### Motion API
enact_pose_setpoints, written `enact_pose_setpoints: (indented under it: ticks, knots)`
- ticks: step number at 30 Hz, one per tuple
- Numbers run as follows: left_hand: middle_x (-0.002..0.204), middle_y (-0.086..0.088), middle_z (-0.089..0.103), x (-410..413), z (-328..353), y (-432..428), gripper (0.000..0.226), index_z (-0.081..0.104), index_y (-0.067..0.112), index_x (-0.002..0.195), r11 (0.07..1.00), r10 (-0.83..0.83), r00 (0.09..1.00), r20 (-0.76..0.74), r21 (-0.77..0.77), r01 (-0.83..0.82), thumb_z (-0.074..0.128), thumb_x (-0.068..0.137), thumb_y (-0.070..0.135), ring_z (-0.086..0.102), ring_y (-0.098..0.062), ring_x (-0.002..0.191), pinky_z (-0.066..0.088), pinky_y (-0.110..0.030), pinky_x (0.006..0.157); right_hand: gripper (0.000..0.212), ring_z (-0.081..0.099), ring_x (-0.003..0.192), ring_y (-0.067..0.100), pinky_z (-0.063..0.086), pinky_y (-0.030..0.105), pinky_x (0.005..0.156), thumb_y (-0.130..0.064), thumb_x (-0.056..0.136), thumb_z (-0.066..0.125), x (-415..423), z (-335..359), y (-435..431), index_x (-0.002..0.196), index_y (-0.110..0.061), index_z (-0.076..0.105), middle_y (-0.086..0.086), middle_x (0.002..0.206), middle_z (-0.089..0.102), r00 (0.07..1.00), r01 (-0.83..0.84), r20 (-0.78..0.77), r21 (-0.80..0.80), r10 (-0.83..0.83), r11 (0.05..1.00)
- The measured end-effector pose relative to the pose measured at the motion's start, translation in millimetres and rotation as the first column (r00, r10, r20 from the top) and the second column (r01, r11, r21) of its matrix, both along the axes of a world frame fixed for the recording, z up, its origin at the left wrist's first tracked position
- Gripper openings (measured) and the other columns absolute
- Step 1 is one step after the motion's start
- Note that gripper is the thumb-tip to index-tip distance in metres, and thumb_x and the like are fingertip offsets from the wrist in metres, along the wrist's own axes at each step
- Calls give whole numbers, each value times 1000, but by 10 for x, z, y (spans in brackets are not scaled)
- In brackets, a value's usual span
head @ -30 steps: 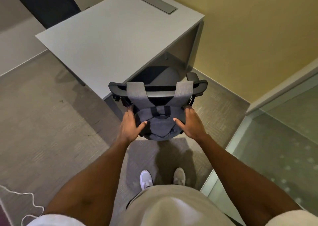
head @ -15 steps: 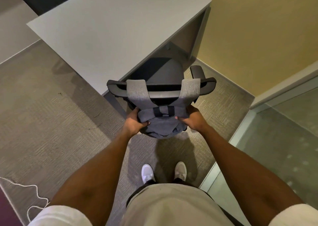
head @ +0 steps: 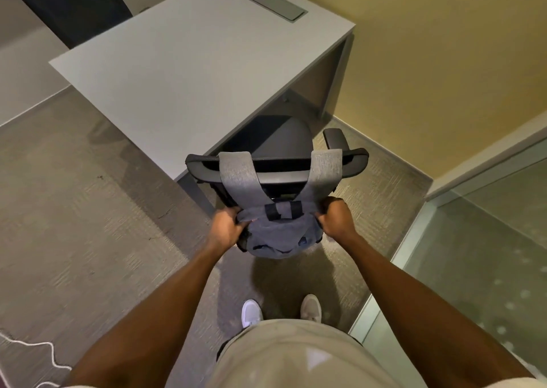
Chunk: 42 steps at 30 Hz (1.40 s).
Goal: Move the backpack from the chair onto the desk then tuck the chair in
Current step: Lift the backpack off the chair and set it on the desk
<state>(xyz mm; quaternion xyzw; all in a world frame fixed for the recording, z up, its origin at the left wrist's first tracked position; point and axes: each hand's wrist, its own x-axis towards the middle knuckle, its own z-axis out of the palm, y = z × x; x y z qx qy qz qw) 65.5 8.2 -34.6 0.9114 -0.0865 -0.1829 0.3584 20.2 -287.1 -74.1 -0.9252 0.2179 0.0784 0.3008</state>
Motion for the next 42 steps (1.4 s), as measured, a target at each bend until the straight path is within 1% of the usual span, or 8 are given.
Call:
enact_pose_setpoints:
  ticks: [2, 6, 11, 22, 27, 31, 35, 42]
  knots:
    - [97, 3, 71, -43, 21, 40, 13, 76, 7, 109, 1000, -3, 999, 36, 0, 3, 70, 99, 13, 67, -5, 78, 56, -17, 72, 12, 63, 63, 28, 41, 31, 61, -15, 85, 77, -50, 125, 30, 80, -5, 72, 12, 76, 73, 1000, 10, 29, 6, -10, 1000]
    - [80, -8, 76, -69, 73, 132, 10, 77, 4, 90, 1000, -21, 993, 115, -15, 23, 74, 94, 14, 73, -24, 71, 64, -48, 69, 16, 53, 58, 25, 40, 34, 58, -10, 84, 74, -180, 390, 64, 72, -3, 66, 10, 67, 62, 994, -18, 105, 13, 17, 1000]
    - [69, 7, 69, -93, 316, 152, 13, 73, 11, 81, 992, -66, 980, 186, -98, 85, 76, 93, 10, 65, -3, 61, 56, -26, 60, 14, 65, 64, 36, 57, 48, 63, -9, 83, 71, -315, 752, 27, 70, -6, 66, 16, 69, 69, 985, -18, 170, 124, -4, 992]
    - [81, 15, 74, -276, 1034, -47, 17, 80, 16, 105, 913, 124, 935, 331, -407, 23, 74, 94, 4, 71, 2, 72, 52, -10, 61, 28, 72, 88, 19, 63, 36, 83, 5, 85, 74, -354, 1802, -51, 92, -22, 71, 2, 89, 73, 960, -141, 279, 382, 31, 913]
    - [74, 10, 75, -210, 1248, -147, 6, 82, 15, 91, 899, 155, 920, 360, -437, 20, 78, 93, 11, 69, -7, 66, 51, -16, 56, 52, 69, 117, 24, 58, 27, 91, -33, 86, 80, -222, 2161, -367, 132, -17, 63, 7, 124, 74, 994, -110, 108, 884, 30, 455]
    - [68, 5, 74, -204, 1324, -226, 10, 81, 14, 84, 889, 114, 916, 385, -451, 79, 77, 93, 16, 60, -1, 59, 47, -24, 53, 58, 65, 123, 31, 57, 41, 94, -48, 94, 70, 237, 1966, -563, 134, -8, 59, 16, 130, 68, 963, 218, -185, 962, -195, 166]
    - [66, 14, 71, -216, 1332, -344, 11, 79, 19, 81, 872, 83, 920, 383, -475, 118, 74, 90, 24, 59, 4, 60, 45, -18, 55, 65, 67, 121, 37, 59, 47, 97, -31, 85, 84, 554, 1813, -576, 137, 0, 61, 23, 134, 68, 898, 395, -313, 883, -308, 254]
    - [70, 9, 77, -251, 1256, -517, 3, 83, 14, 89, 894, 52, 921, 387, -428, 130, 80, 91, 15, 72, -10, 66, 53, -25, 54, 36, 63, 107, 32, 55, 42, 94, 8, 96, 63, 363, 1898, -749, 132, 5, 63, 24, 134, 65, 741, 367, -27, 853, -671, 371]
